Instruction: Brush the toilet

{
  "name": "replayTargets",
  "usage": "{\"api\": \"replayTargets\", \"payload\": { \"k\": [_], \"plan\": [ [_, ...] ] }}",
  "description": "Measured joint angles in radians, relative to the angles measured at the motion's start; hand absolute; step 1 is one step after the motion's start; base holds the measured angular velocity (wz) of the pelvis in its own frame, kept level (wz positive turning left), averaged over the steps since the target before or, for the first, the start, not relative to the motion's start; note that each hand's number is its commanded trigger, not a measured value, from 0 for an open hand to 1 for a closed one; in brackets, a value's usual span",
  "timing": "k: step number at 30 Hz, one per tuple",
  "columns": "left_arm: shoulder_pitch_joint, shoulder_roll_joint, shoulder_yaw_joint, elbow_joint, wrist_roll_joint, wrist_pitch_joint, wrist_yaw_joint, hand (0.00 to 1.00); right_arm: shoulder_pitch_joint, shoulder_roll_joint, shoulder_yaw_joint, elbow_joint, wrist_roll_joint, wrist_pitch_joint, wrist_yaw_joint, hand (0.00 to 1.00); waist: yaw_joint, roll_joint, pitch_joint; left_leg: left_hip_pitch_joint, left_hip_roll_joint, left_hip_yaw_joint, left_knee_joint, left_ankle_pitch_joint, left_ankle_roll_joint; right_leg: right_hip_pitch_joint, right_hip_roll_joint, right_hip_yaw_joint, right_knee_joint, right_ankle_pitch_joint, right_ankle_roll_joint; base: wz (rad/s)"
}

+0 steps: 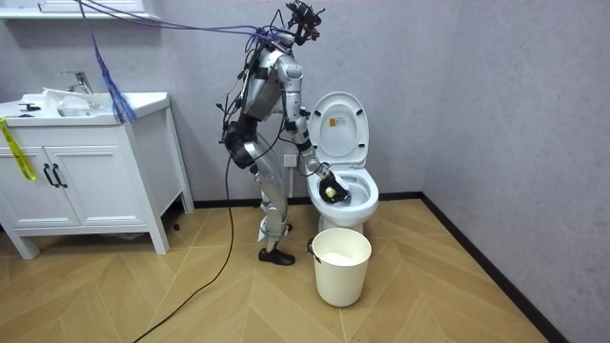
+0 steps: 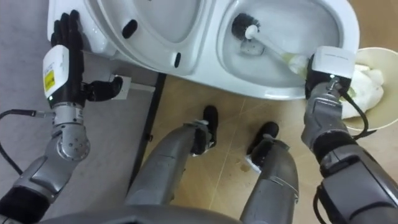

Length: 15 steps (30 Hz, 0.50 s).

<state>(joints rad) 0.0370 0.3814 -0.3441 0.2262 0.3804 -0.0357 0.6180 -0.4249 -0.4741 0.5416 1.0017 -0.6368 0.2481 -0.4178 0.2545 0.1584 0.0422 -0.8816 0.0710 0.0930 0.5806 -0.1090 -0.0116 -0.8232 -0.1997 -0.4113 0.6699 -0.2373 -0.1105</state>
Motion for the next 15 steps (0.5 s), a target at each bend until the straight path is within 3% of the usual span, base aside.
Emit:
{"api": "replayTargets", "payload": {
  "k": [2,3,5,8,11,15],
  "plan": [
    [-0.006,0.009,-0.017,-0.026,-0.017,-0.002,-0.008,0.00,-0.008,-0.031,0.003,0.048,0.056,-0.052,-0.006,1.00,-0.003,-0.025,0.0013,-0.010,-0.018,0.013,0.019,0.002,0.004,-0.015,-0.032,0.003,0.041,-0.023,0.014,0.24],
    [-0.006,0.012,-0.018,-0.036,-0.016,-0.002,-0.014,0.00,-0.009,-0.040,0.000,0.058,0.064,-0.066,-0.005,1.00,-0.004,-0.028,0.0016,-0.014,-0.023,0.012,0.022,0.004,0.007,-0.018,-0.041,-0.002,0.048,-0.029,0.020,0.30],
    [-0.005,0.035,-0.023,-0.088,-0.016,-0.002,-0.039,0.00,-0.029,-0.058,-0.019,0.116,0.092,-0.106,0.002,1.00,-0.009,-0.071,0.0022,-0.024,-0.054,0.016,0.016,0.010,0.019,-0.052,-0.082,0.012,0.093,-0.044,0.030,0.28],
    [-0.009,0.037,-0.027,-0.112,-0.016,-0.009,-0.053,0.00,-0.053,-0.107,-0.019,0.162,0.118,-0.120,0.019,1.00,-0.008,-0.095,0.0071,-0.034,-0.077,0.019,0.018,0.011,0.042,-0.072,-0.117,0.019,0.126,-0.049,0.040,0.21],
    [-0.003,0.038,-0.028,-0.106,-0.015,-0.011,-0.063,0.00,-0.055,-0.145,-0.054,0.170,0.128,-0.116,0.023,1.00,-0.007,-0.099,0.0061,-0.033,-0.083,0.016,0.023,0.000,0.057,-0.068,-0.117,0.033,0.133,-0.045,0.054,0.05],
    [-0.001,0.038,-0.021,-0.083,-0.015,-0.016,-0.074,0.00,-0.045,-0.143,-0.063,0.151,0.088,-0.116,0.040,1.00,-0.003,-0.106,0.0005,0.001,-0.078,0.018,0.020,-0.005,0.059,-0.030,-0.100,0.039,0.114,-0.034,0.056,-0.11]
  ]
}}
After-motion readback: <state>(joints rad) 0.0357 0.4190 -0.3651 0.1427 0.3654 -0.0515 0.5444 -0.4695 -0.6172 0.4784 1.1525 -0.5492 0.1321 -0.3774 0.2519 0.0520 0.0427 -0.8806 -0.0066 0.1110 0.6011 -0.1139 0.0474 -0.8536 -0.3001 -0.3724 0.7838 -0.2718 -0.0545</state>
